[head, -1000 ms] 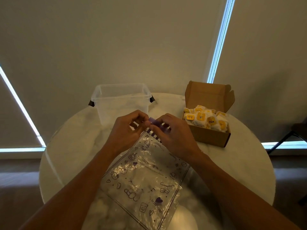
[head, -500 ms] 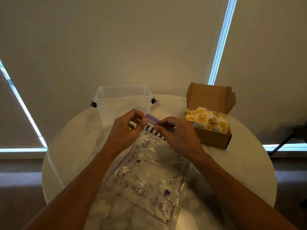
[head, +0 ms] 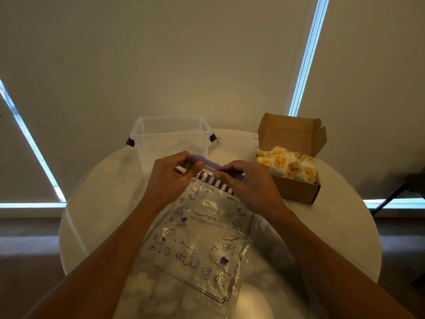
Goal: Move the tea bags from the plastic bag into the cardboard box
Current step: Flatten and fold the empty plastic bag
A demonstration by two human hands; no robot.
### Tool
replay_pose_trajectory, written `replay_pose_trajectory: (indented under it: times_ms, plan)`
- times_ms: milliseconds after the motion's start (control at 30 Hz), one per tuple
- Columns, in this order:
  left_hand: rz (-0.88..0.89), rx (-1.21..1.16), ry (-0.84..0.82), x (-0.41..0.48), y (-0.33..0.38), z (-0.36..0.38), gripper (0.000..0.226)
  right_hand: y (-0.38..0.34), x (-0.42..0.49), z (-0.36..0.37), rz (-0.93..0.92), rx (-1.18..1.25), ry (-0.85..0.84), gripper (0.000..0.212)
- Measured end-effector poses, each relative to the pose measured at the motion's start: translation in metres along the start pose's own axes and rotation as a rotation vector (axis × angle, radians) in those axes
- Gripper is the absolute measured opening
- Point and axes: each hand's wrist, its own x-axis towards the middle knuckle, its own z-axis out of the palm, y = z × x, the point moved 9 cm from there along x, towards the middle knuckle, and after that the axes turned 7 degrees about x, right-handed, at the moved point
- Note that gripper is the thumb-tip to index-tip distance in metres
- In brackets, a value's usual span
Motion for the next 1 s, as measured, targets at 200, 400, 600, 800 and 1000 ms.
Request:
replay_pose_trajectory:
  times_ms: [200,400,600,800,1000]
  plan:
    - [-0.006,-0.145,-0.188,-0.005,0.006,0.021,0.02,0.003,0.003,-0.009,-0.04,-0.031,0.039,0.015]
    - [0.062,-0.053,-0.127,-0.003,0.006,0.016,0.023,0.002,0.002,-0.002,0.0,0.025,-0.04,0.034]
    - [0.008,-0.011,-0.083,-0.001,-0.004,0.005,0.017,0.01,0.003,-0.005,0.024,-0.017,-0.029,0.025]
    - [0.009,-0.189,-0.202,-0.004,0.005,0.021,0.026,0.008,0.005,-0.007,-0.019,-0.051,0.006,0.016]
    - [-0.014,-0.268,-0.192,-0.002,0.001,0.017,0.02,0.006,0.002,0.0,0.008,0.016,-0.07,0.029]
